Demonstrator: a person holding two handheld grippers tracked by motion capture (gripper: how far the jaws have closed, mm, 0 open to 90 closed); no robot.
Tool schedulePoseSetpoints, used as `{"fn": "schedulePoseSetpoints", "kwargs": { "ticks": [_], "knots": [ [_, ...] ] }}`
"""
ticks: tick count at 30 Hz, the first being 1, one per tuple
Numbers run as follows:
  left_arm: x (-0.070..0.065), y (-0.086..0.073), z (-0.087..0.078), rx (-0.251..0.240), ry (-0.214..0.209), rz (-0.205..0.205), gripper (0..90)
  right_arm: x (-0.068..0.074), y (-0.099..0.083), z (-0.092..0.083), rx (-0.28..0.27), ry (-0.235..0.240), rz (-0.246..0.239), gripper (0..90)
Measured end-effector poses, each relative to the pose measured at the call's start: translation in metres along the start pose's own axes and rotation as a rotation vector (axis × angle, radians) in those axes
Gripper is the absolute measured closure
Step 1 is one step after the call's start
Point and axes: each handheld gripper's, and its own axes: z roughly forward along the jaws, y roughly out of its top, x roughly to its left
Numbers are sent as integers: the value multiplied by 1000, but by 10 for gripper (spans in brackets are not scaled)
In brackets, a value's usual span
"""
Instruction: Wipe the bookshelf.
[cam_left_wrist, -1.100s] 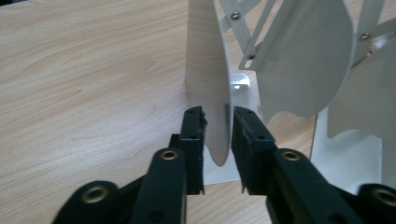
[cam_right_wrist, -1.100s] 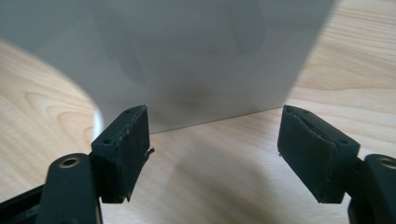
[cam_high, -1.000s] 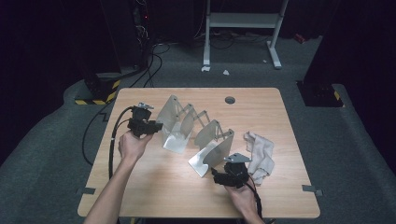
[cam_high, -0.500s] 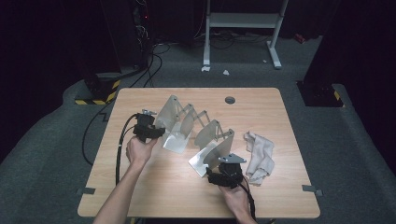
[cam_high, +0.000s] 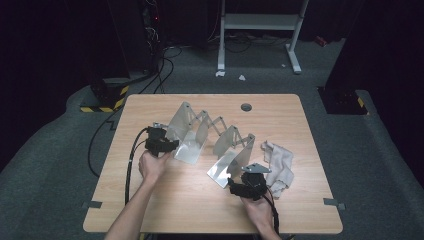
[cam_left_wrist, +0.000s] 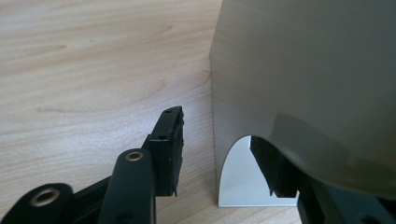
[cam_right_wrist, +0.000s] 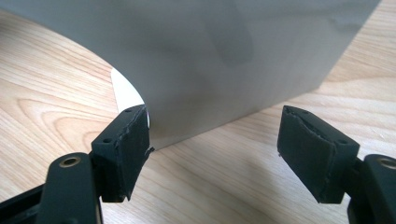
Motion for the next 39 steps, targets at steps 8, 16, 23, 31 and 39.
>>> {"fn": "schedulePoseSetpoints", "kwargs": {
  "ticks": [8,16,23,31,39],
  "knots": [
    [5,-9,8,13,-15,-22,599,-14,-2,-5,24,-23,6,288],
    [1,-8,11,-7,-76,-63,815,-24,2,-8,40,12,-8,432],
    [-1,-10,6,2,-74,-42,825,-32,3,-7,44,8,15,413],
    [-4,-21,-2,-6,-75,-22,828,-41,6,-6,57,7,17,481],
    [-9,-30,-9,-1,-70,-34,830,-51,9,-7,65,19,4,616]
  ]
}}
